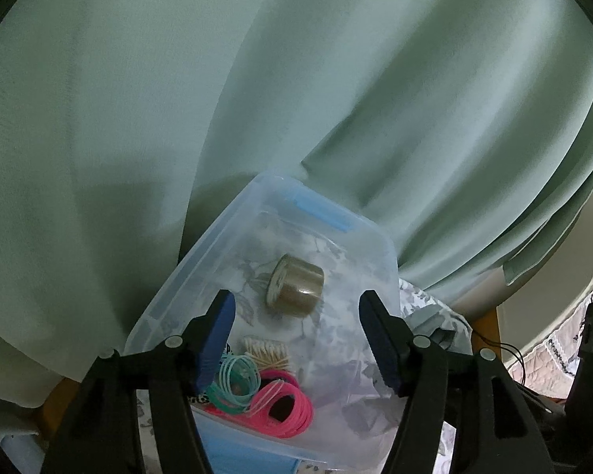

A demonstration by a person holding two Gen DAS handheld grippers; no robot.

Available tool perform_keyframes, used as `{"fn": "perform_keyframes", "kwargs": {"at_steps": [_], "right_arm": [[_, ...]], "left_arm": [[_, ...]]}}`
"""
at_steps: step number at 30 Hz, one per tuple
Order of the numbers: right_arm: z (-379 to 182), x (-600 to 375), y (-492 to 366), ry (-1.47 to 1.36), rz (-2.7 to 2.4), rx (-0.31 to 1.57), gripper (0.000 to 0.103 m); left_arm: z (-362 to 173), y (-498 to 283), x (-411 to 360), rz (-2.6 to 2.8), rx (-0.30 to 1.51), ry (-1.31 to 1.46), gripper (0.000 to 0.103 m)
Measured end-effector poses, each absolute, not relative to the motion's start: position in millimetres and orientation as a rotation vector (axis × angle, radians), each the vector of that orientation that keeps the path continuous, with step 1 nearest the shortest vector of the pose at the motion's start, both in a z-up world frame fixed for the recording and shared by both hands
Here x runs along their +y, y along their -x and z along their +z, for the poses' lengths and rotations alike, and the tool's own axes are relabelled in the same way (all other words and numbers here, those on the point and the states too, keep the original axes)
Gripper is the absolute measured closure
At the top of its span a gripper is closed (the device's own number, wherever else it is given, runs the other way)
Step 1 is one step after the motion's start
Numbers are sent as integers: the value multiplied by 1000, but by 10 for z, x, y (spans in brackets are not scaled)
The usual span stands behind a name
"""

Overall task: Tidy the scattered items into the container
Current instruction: 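Open both tools to drop tape roll and grey paper into the box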

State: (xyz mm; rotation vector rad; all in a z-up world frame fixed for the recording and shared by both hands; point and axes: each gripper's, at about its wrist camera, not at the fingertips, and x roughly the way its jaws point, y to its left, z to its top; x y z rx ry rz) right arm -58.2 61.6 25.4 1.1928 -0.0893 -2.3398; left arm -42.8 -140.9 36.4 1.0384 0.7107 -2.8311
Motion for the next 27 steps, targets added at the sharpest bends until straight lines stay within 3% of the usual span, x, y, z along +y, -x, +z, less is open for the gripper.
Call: {"fn": "perform_keyframes", "kwargs": {"at_steps": [27], "right_arm": [[469,767,392,-1101,-2342,-142,27]], "left_arm": [[640,221,-1319,-2850,662,-971,35]]}}
